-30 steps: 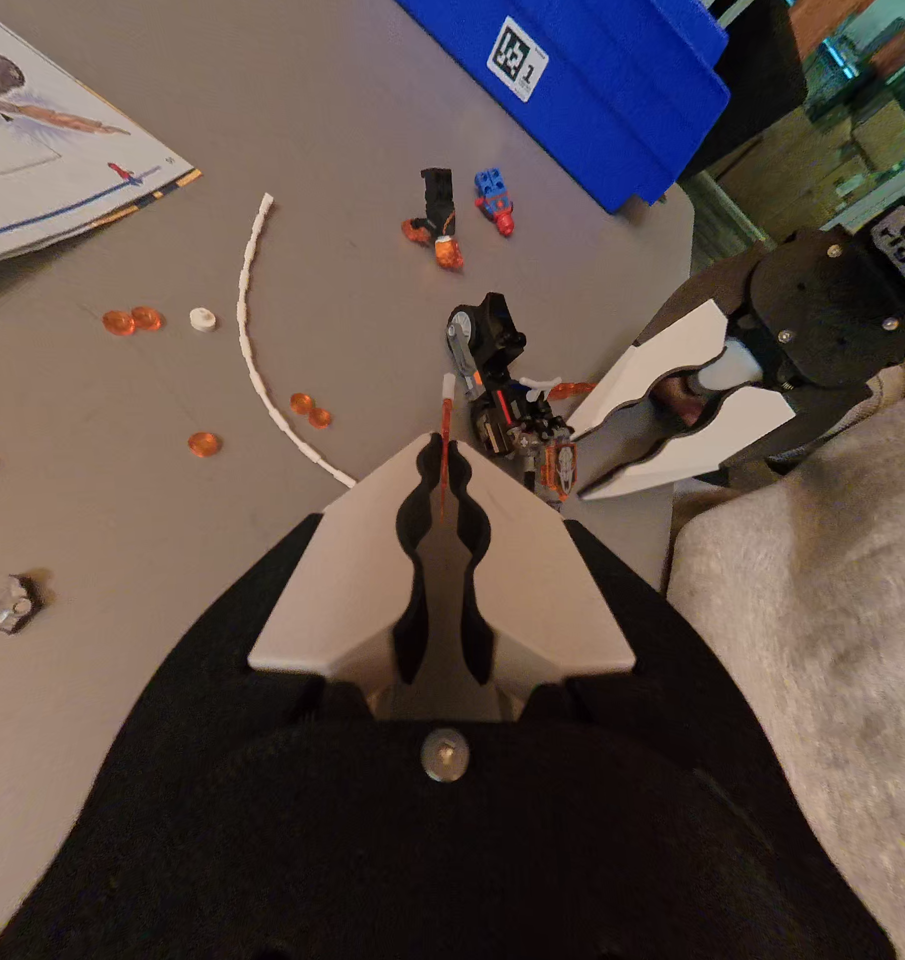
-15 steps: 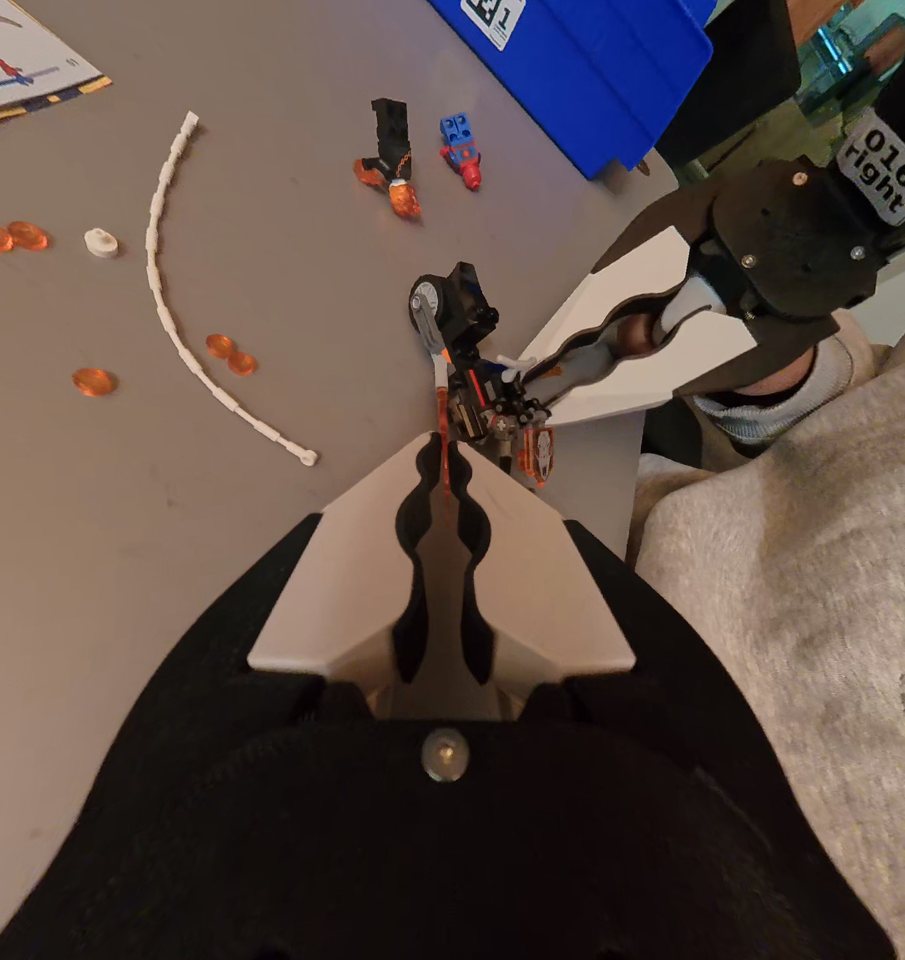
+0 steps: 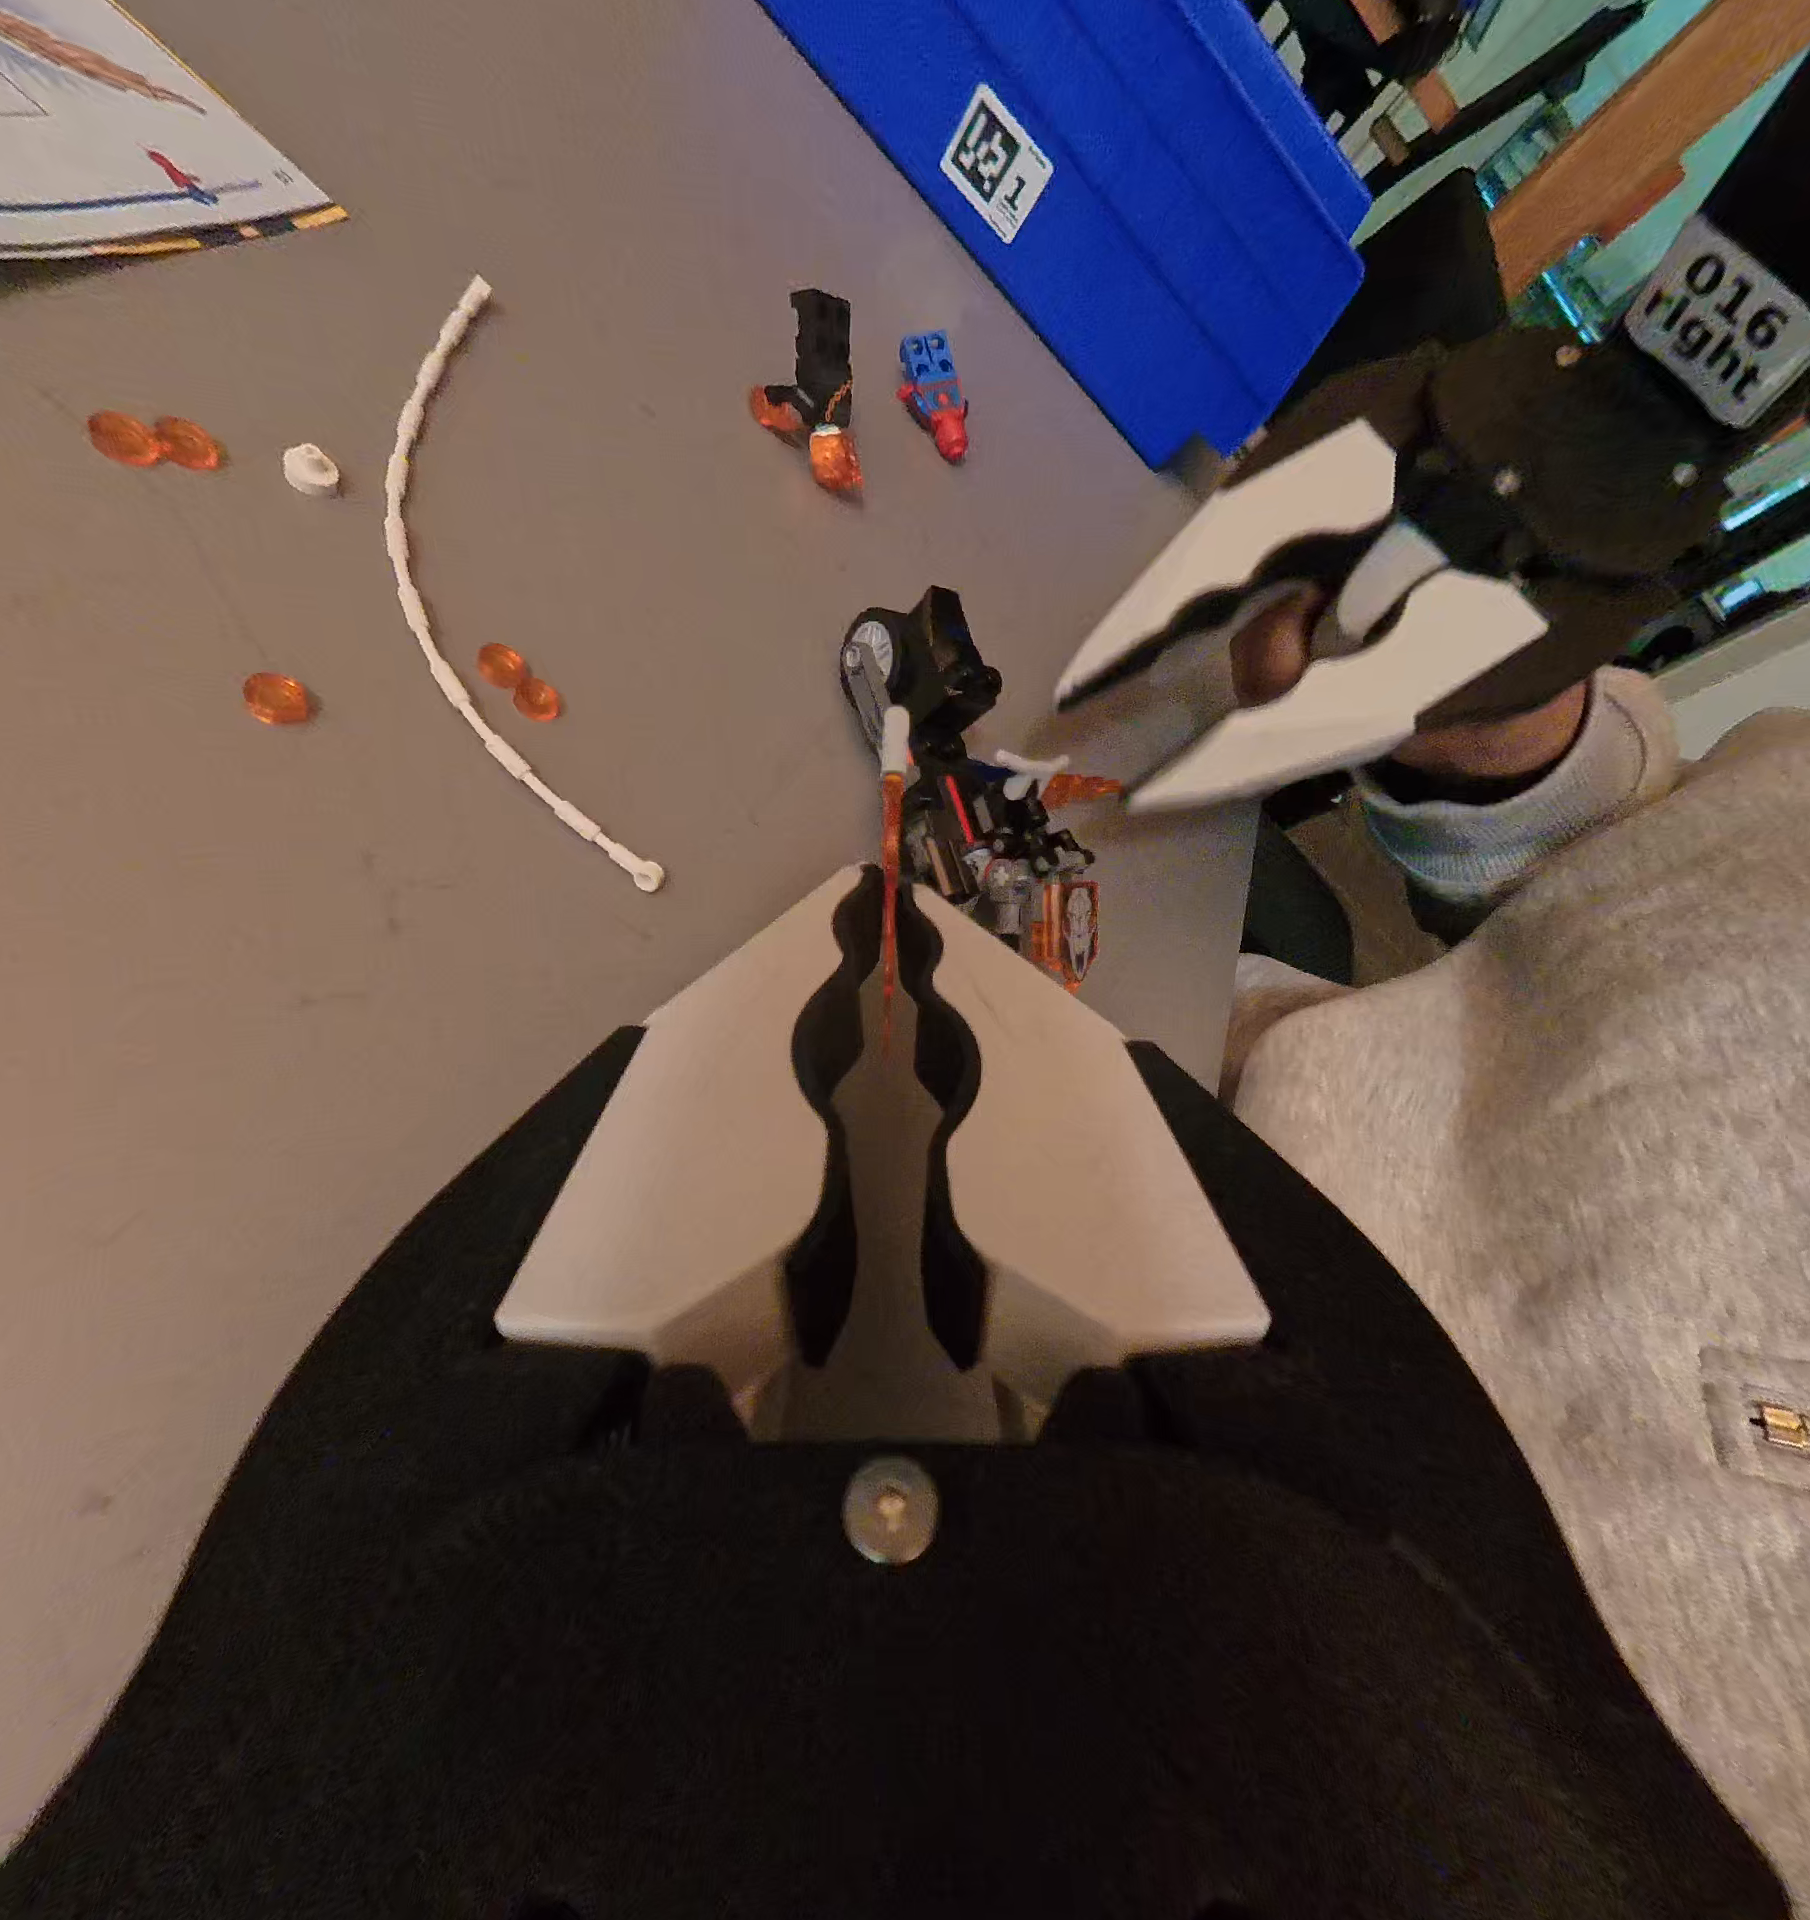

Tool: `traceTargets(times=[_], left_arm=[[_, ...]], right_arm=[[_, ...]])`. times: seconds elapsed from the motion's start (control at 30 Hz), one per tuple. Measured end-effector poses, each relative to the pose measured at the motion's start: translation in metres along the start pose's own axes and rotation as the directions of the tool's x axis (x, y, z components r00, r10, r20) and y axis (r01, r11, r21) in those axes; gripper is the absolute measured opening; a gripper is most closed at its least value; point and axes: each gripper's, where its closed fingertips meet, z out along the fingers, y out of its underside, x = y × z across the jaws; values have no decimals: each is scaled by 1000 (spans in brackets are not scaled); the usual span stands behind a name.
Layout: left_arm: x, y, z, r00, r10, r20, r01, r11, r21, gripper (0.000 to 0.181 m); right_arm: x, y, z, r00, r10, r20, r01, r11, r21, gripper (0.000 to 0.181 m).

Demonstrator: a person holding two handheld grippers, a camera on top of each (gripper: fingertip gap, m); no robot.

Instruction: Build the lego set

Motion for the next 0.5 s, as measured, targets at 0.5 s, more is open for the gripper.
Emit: traceTargets(times=[0.5], left_arm=[[-4,-4,-5,999,36,24,-37,999,21,0]], right_arm=[[37,-2,24,991,17,-135,-26,997,-67,29]])
